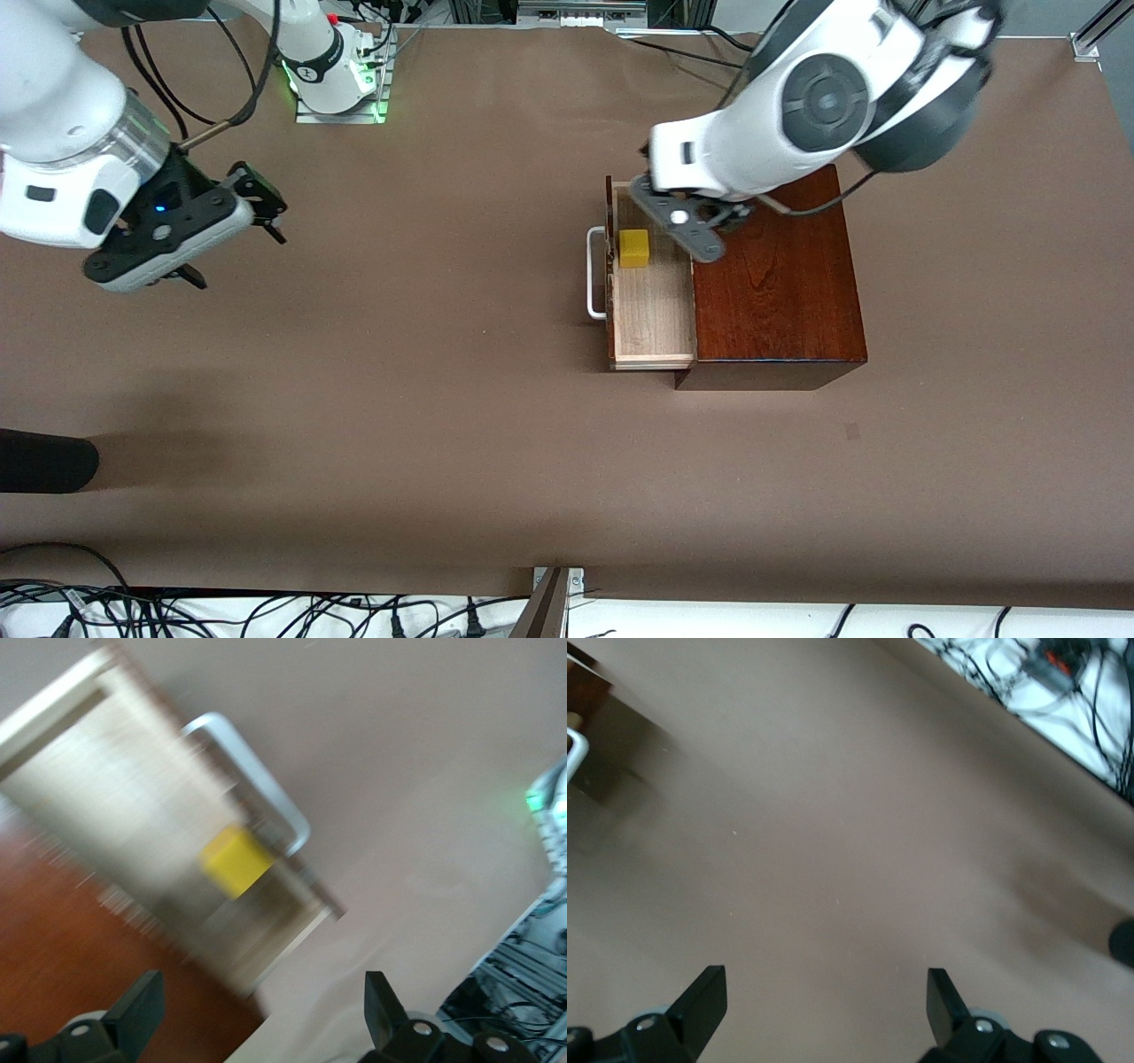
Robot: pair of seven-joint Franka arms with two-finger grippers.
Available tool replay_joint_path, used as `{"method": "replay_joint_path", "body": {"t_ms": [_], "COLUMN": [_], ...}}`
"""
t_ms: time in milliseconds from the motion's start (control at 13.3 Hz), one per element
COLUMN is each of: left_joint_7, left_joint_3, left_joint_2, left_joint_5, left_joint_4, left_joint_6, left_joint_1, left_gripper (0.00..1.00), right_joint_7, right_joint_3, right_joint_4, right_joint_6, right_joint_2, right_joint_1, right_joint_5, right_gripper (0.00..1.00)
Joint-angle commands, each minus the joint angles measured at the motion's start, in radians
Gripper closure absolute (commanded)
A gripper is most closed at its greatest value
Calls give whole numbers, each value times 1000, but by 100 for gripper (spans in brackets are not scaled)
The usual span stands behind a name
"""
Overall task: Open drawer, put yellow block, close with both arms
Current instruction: 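Raise the right gripper away while the left gripper moves toward the drawer, then push the drawer shut into the box with the left gripper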
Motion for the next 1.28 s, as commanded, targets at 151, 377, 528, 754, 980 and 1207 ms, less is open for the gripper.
{"method": "replay_joint_path", "body": {"t_ms": [151,377,528,754,980,1207], "left_joint_7": [17,79,318,527,709,720], "left_joint_3": [-2,0,2,0,2,2], "left_joint_2": [163,177,206,249,281,330], "left_joint_5": [-97,-102,-64,73,139,220], "left_joint_4": [100,94,87,73,29,-10], "left_joint_6": [267,313,320,321,391,488], "left_joint_1": [-123,-134,-141,-187,-197,-223], "left_gripper": [0,0,0,0,0,0], "right_joint_7": [29,29,28,28,29,106], "right_joint_3": [-87,-90,-70,-41,10,154], "right_joint_4": [-256,-413,-441,-447,-448,-447], "right_joint_6": [68,149,153,146,143,136], "right_joint_2": [-162,-254,-271,-275,-275,-275], "right_joint_1": [14,-37,-78,-118,-172,-290], "right_joint_5": [16,3,-4,-8,-21,-27], "right_gripper": [0,0,0,0,0,0]}}
